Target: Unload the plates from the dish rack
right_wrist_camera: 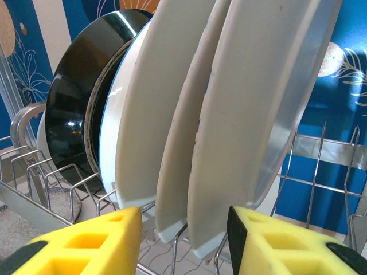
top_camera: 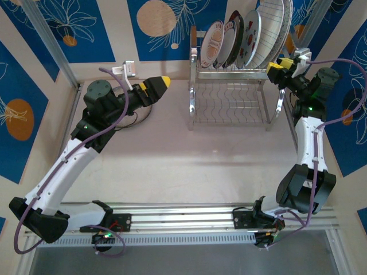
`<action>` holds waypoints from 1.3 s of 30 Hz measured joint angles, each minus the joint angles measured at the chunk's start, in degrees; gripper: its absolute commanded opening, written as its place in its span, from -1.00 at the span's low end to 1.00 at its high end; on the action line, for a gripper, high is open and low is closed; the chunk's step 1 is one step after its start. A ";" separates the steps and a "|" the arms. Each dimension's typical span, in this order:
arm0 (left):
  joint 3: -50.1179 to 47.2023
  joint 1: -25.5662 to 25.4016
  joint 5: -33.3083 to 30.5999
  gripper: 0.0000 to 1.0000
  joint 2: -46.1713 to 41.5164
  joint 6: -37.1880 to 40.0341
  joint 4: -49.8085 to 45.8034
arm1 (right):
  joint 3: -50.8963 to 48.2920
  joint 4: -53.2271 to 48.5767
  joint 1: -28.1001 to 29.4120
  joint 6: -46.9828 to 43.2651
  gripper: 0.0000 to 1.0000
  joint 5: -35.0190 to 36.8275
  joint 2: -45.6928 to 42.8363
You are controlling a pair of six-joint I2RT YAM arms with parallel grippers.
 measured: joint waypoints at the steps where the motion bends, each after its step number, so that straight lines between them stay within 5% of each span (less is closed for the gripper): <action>1: 0.00 0.00 -0.02 0.94 0.00 -0.15 0.02 | 0.00 0.24 0.00 0.04 -0.11 0.00 0.07; 27: 0.00 0.00 -0.63 0.94 -0.02 -2.16 0.13 | 2.71 0.09 0.87 2.47 -0.25 4.44 2.67; 39: -0.59 -0.02 -0.68 0.94 -0.02 -2.21 1.18 | 6.05 -2.86 2.67 2.43 -0.51 7.74 3.63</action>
